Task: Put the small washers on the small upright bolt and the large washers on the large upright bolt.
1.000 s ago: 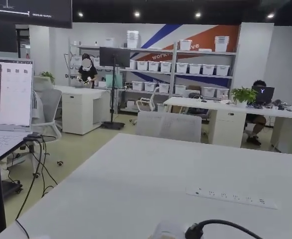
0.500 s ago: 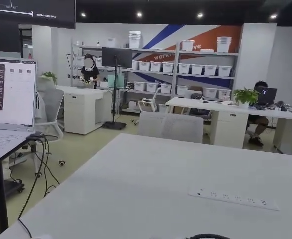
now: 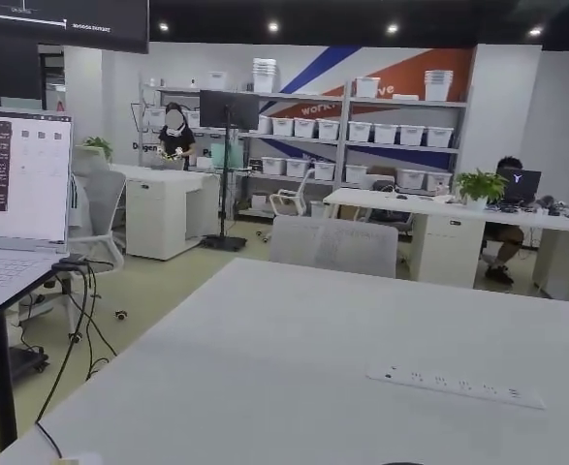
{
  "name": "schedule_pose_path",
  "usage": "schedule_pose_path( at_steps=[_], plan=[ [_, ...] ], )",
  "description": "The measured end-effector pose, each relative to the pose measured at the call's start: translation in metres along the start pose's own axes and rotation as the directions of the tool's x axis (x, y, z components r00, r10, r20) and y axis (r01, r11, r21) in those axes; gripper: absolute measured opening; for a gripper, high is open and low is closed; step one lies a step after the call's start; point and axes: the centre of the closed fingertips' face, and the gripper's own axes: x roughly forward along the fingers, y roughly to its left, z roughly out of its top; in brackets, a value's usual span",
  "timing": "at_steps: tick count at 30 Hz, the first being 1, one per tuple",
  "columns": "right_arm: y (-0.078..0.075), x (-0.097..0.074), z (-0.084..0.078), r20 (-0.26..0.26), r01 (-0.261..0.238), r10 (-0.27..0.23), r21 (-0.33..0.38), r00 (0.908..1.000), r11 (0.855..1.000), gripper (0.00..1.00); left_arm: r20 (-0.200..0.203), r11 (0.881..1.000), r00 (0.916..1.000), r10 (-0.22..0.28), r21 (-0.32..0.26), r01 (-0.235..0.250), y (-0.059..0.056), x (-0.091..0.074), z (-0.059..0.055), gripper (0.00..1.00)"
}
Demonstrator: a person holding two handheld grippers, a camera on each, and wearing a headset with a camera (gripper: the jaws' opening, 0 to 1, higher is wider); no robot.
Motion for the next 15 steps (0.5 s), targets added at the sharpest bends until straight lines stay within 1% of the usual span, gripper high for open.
schedule_pose_path(
  at_steps=[4, 8, 11, 15],
  plan=[
    [-0.0006, -0.0002, -0.0001, -0.002, 0.002, -0.002, 0.005, 1.0, 1.0, 0.24, 0.001, 1.0, 1.0, 0.0, -0.001, 0.0, -0.0001, -0.0001, 0.0003, 0.67],
    [-0.0027, -0.0012, -0.0003, 0.018, -0.018, 0.017, 0.043, 0.9997, 0.999, 0.23, -0.001, 1.0, 1.0, -0.001, 0.0, 0.001, -0.0004, 0.0001, 0.0002, 0.67],
    [-0.0057, -0.0014, -0.0023, 0.009, 0.001, -0.001, 0.032, 1.0, 0.999, 0.23, -0.001, 1.0, 1.0, -0.002, 0.001, 0.002, -0.0007, 0.0005, 0.0005, 0.67],
    [-0.0056, -0.0024, -0.0033, 0.011, -0.012, 0.011, 0.054, 0.9999, 0.998, 0.23, -0.004, 1.0, 1.0, -0.004, 0.001, 0.004, -0.0011, 0.0008, -0.0001, 0.67]
  ],
)
